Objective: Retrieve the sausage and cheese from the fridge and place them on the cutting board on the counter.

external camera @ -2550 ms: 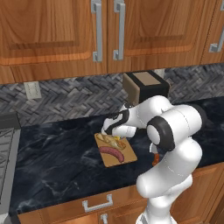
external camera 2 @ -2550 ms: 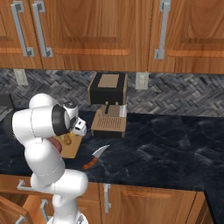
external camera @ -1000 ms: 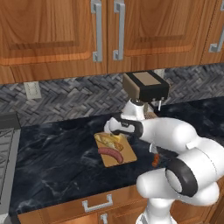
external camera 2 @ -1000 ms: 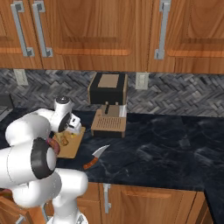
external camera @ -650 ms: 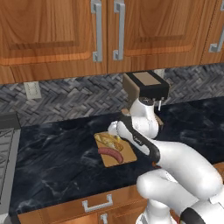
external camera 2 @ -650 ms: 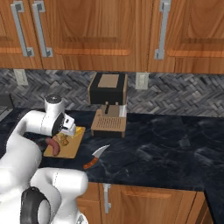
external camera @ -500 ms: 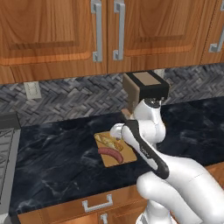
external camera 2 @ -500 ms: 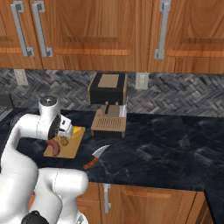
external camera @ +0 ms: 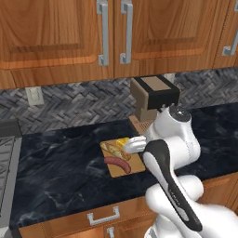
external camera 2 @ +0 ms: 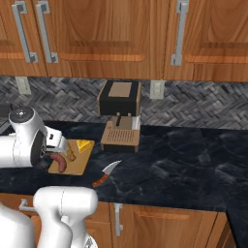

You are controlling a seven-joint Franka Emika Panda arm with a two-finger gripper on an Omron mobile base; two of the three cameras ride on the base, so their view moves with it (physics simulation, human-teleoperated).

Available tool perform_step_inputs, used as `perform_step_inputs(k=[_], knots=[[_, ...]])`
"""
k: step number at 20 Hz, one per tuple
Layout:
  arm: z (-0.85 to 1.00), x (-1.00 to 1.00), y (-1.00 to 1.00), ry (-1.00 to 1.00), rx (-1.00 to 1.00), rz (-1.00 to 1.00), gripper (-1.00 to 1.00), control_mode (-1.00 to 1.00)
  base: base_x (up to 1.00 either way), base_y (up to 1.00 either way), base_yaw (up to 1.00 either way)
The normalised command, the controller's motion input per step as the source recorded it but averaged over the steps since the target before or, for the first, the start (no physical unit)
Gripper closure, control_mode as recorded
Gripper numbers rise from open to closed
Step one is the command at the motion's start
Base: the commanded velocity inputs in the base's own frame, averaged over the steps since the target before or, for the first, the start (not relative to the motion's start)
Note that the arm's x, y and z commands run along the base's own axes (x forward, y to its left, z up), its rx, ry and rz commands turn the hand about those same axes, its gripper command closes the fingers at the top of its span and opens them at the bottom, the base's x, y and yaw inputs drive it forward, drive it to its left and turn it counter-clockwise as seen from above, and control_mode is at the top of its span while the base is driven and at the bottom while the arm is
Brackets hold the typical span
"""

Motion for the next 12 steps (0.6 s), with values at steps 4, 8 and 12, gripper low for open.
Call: perform_step_inputs(k=[4, 8, 12], knots=[[0.31, -1.00, -0.22, -0.32, 0.00, 0.00, -1.00, -1.00, 0.00, 0.00, 0.00], [0.43, -1.00, -0.27, -0.19, 0.00, 0.00, -1.00, -1.00, 0.00, 0.00, 0.00], [0.30, -1.00, -0.38, -0.19, 0.00, 0.00, -1.00, -1.00, 0.00, 0.00, 0.00]])
